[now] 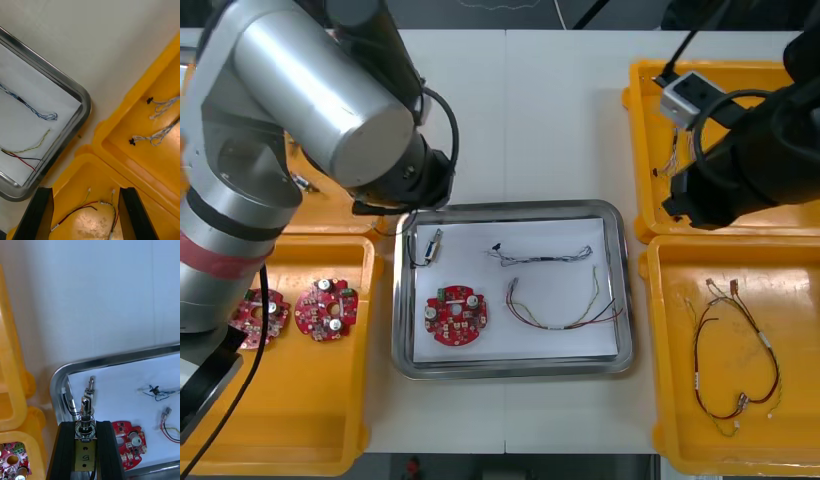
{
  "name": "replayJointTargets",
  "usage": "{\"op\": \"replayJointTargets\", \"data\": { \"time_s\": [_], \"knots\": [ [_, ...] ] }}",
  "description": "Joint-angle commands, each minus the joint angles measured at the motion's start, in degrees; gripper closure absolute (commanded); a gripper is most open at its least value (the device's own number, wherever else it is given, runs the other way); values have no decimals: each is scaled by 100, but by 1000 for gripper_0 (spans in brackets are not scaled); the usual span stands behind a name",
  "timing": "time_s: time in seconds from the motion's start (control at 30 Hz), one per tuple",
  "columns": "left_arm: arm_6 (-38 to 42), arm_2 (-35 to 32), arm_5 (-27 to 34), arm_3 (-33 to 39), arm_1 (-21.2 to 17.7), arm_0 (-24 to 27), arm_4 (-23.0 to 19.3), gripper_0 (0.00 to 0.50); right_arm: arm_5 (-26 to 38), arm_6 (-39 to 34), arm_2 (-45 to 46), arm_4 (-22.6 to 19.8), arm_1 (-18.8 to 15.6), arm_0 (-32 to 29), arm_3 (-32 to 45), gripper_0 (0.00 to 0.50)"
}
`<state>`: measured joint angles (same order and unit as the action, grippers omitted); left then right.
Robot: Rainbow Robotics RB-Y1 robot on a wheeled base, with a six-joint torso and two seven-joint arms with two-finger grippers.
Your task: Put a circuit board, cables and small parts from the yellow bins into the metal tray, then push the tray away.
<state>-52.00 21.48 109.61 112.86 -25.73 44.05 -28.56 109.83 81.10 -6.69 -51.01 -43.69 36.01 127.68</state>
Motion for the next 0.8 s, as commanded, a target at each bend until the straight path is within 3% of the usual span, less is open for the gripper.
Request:
{"op": "replayJointTargets", "data": {
  "time_s": [0.03,0.33,0.8],
  "knots": [
    [629,568,-238,-98,191,-2,158,497,17,-630,669,-129,-421,-534,257,0],
    [805,1166,-941,-880,332,-2,422,497,17,-1430,1574,-41,-509,-1378,248,0],
    [1025,1860,-1794,-1759,490,-19,615,491,17,-1685,2638,-199,-500,-2661,248,0]
  ]
}}
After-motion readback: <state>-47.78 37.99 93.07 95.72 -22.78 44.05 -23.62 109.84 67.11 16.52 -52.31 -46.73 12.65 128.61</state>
